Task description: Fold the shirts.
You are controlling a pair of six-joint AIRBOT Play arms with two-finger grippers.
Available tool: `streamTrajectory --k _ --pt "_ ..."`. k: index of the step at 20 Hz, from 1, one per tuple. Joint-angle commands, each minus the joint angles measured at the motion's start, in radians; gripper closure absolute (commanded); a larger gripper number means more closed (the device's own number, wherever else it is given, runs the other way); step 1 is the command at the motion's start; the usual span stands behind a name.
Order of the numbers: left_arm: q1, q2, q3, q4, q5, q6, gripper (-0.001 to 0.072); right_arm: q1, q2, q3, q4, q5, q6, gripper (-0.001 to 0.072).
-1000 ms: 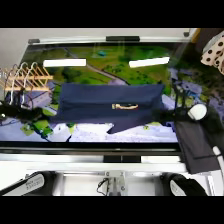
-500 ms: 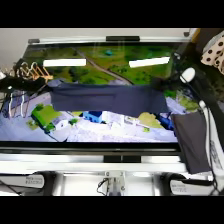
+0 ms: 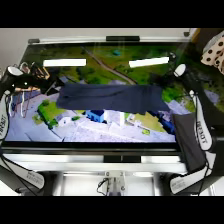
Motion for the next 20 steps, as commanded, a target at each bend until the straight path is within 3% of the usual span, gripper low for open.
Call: streamTrajectory --k 1,2,5,11,17,20 --pt "0.031 -0.005 0.096 -0.013 -0.138 0.015 -0.0004 -0.08 0.027 0.007 -0.155 0.22 -0.029 0.0076" --pt "0.04 0.002 0.116 -0.013 -0.172 0.015 -0.0004 -0.115 0.014 0.007 -0.156 0.311 -0.043 0.0035" --pt "0.039 0.035 0.13 -0.01 -0.253 0.015 -0.0003 -0.206 -0.019 0.007 -0.068 0.404 -0.087 0.0035" --pt "-0.015 0.115 0.13 -0.01 -0.293 0.019 0.0005 -0.32 -0.043 0.007 0.139 0.285 -0.098 0.0035" --pt "-0.121 0.167 0.13 -0.01 -0.275 0.019 0.0005 -0.281 -0.185 0.007 0.293 0.268 -0.138 0.0035" --pt "-0.169 0.184 0.13 -0.01 -0.27 0.019 0.0005 -0.234 -0.223 0.007 0.289 0.231 -0.129 0.0035"
